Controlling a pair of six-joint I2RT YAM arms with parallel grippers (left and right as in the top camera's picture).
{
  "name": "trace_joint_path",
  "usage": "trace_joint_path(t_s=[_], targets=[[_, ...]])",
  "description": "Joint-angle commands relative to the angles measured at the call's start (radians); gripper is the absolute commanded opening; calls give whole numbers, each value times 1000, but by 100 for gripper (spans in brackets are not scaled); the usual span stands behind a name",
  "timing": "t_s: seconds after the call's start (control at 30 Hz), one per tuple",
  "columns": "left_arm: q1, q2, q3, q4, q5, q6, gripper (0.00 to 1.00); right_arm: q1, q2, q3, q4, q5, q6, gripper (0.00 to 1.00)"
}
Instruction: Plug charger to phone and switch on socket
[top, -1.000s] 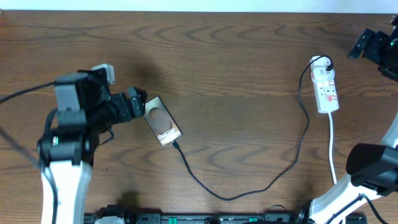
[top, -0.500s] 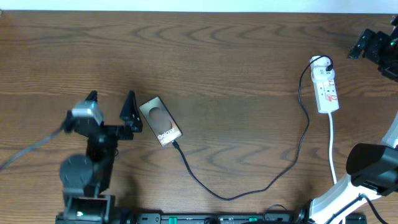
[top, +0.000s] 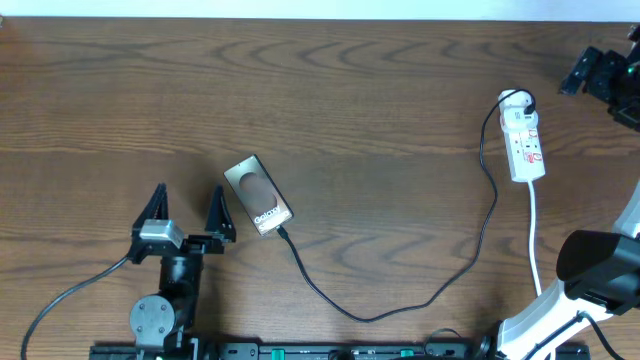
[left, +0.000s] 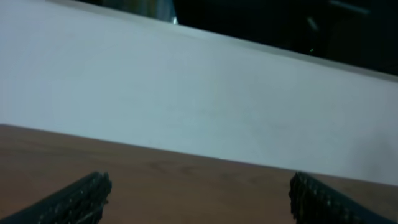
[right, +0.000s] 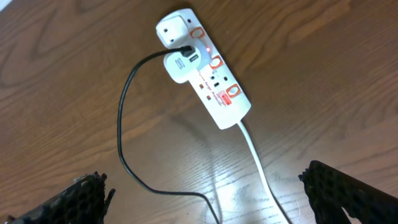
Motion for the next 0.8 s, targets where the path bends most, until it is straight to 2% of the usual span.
trace_joint_path(t_s=[0.0, 0.43, 0.5, 0.57, 0.77], targets=[[28, -97, -2, -93, -21, 24, 94, 4, 8, 6, -3, 1, 14, 99], [45, -101, -2, -453, -21, 50, 94, 4, 8, 6, -3, 1, 14, 99], [45, -101, -2, -449, 8, 174, 94, 4, 8, 6, -3, 1, 14, 99], [45, -101, -2, -449, 10, 214, 94, 4, 8, 6, -3, 1, 14, 99], [45, -101, -2, -449, 9, 192, 94, 4, 8, 6, -3, 1, 14, 99]])
